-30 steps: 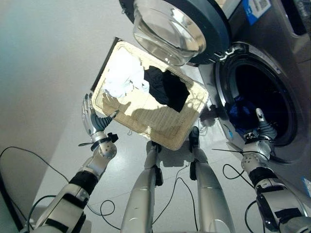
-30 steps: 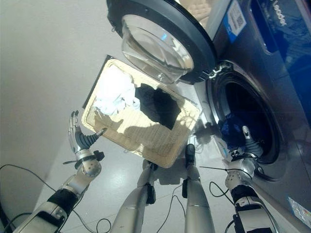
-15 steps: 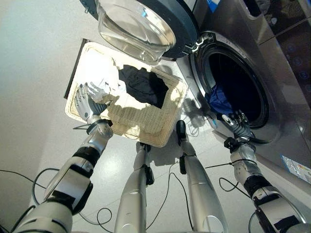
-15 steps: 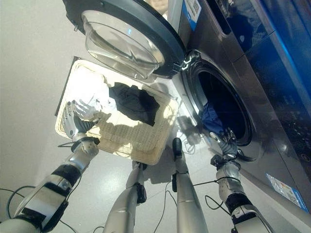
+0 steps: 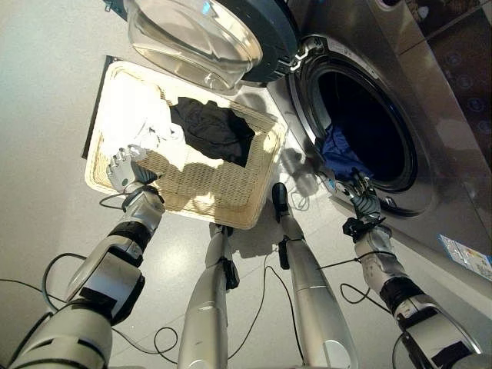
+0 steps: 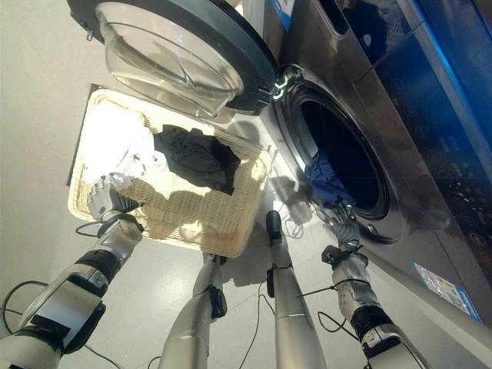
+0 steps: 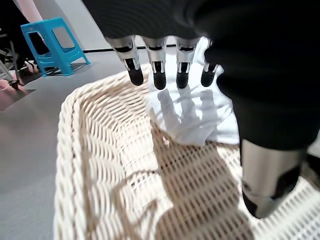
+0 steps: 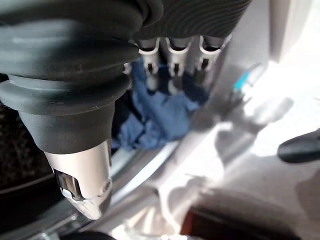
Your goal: Put the clothes into the washing machine.
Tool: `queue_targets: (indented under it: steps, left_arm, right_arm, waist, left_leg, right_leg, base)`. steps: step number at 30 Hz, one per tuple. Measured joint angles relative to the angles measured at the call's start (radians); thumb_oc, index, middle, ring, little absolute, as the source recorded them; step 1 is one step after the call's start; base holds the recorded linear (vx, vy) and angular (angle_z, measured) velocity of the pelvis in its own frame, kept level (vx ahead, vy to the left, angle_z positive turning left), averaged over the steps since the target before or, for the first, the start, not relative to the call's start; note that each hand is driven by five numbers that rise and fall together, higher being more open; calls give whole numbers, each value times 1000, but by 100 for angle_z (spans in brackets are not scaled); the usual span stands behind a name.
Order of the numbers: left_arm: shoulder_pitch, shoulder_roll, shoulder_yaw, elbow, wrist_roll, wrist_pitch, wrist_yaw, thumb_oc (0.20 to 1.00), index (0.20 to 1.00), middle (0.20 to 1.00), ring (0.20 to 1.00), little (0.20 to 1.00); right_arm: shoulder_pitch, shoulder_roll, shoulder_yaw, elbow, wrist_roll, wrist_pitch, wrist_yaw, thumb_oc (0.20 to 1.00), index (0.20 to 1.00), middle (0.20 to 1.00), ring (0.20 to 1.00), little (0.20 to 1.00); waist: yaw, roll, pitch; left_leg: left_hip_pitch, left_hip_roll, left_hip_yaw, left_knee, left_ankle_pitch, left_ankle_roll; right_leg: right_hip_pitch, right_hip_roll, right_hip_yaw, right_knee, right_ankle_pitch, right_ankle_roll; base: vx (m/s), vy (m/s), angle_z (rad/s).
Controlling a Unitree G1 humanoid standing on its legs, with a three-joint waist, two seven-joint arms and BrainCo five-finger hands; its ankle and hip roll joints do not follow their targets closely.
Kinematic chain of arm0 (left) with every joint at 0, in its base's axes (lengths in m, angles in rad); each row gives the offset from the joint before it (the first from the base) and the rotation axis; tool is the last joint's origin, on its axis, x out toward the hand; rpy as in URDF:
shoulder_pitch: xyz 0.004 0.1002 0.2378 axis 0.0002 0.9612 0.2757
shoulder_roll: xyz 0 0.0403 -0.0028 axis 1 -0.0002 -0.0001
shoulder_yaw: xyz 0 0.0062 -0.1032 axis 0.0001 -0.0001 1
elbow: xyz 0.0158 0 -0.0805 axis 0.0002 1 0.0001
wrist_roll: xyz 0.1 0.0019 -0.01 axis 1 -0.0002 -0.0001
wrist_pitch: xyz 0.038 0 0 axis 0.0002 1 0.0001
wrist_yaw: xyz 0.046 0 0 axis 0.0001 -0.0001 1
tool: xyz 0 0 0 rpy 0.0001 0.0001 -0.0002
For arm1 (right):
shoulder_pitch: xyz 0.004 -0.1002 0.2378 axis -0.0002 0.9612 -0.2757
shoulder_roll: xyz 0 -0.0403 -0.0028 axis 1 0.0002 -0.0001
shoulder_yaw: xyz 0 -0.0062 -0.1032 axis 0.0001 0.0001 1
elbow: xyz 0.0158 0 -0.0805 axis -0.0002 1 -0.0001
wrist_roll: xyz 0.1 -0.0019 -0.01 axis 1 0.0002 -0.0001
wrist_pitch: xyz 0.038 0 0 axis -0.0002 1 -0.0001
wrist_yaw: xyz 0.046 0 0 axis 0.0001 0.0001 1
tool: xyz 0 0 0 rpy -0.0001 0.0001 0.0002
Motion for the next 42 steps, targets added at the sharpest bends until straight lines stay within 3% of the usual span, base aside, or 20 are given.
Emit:
queue_targets:
  steps: [7, 11, 13, 16, 20, 23, 30, 38, 42]
  left_arm:
    - [-39, 32, 7, 6, -39, 55, 32, 1000, 1000, 1000, 1000, 1000]
    - [-63, 67, 12, 4, -39, 111, 152, 1000, 1000, 1000, 1000, 1000]
    - [-88, 70, 32, 4, -87, 112, 261, 1000, 1000, 1000, 1000, 1000]
    - [-97, 73, 52, 4, -158, 81, 354, 1000, 1000, 1000, 1000, 1000]
    - [-105, 67, 159, 17, -236, -32, 466, 1000, 1000, 1000, 1000, 1000]
    - [-109, 66, 159, 29, -265, -63, 473, 1000, 1000, 1000, 1000, 1000]
    - [-177, 66, 146, 47, -263, -39, 466, 1000, 1000, 1000, 1000, 1000]
    - [-209, 76, 92, 68, -249, 0, 370, 1000, 1000, 1000, 1000, 1000]
    - [-255, 105, 40, 90, -174, 8, 320, 1000, 1000, 1000, 1000, 1000]
  right_arm:
    - [8, -6, 64, -62, -1, 36, 30, 1000, 1000, 1000, 1000, 1000]
    - [24, -6, 87, -88, -1, 41, 54, 1000, 1000, 1000, 1000, 1000]
    - [46, -6, 103, -105, -1, 41, 60, 1000, 1000, 1000, 1000, 1000]
    - [63, -1, 118, -106, -1, 41, 67, 1000, 1000, 1000, 1000, 1000]
    - [68, 11, 134, -105, 0, 39, 71, 1000, 1000, 1000, 1000, 1000]
    - [63, 26, 141, -106, 1, 39, 66, 1000, 1000, 1000, 1000, 1000]
    - [57, 33, 148, -117, 5, 41, 57, 1000, 1000, 1000, 1000, 1000]
    - [58, 31, 147, -124, 9, 42, 59, 1000, 1000, 1000, 1000, 1000]
    - [58, 27, 147, -126, 15, 59, 62, 1000, 1000, 1000, 1000, 1000]
  waist:
    - [-10, -11, 0]
    - [-29, -29, 0]
    - [-27, -36, 0]
    - [-27, -44, -1]
    - [-27, -64, -2]
    - [-25, -82, -3]
    - [-27, -91, -3]
    - [-35, -100, -4]
    - [-54, -130, -3]
  left_leg:
    - [-52, 0, 5, 34, -11, 4]
    - [-83, 0, 5, 57, -17, 7]
    - [-94, 2, 3, 64, -18, 5]
    - [-99, 5, 0, 72, -20, 3]
    - [-123, 16, -25, 100, -26, -5]
    - [-125, 20, -28, 105, -26, -6]
    - [-168, 20, -52, 133, -30, -7]
    - [-215, 21, -54, 183, -49, -4]
    - [-276, 20, -55, 230, -58, -7]
  right_leg:
    - [-51, -1, 10, 23, 2, -3]
    - [-76, -2, 14, 36, 3, -5]
    - [-83, -1, 14, 38, 3, -5]
    - [-84, 1, 13, 40, 0, -1]
    - [-84, 6, -8, 40, -2, -4]
    - [-84, 10, -10, 40, -2, -4]
    - [-103, 8, -24, 44, -2, -5]
    - [-145, 6, -22, 82, -14, -11]
    - [-214, 1, -16, 141, -30, -14]
  base:
    - [-7, 87, -1]
    - [-4, 34, 0]
    - [-3, 2, 2]
    - [2, -5, 2]
    - [8, -7, 7]
    - [3, -1, 1]
    - [28, 24, 7]
    - [18, 10, 1]
    - [12, 5, 2]
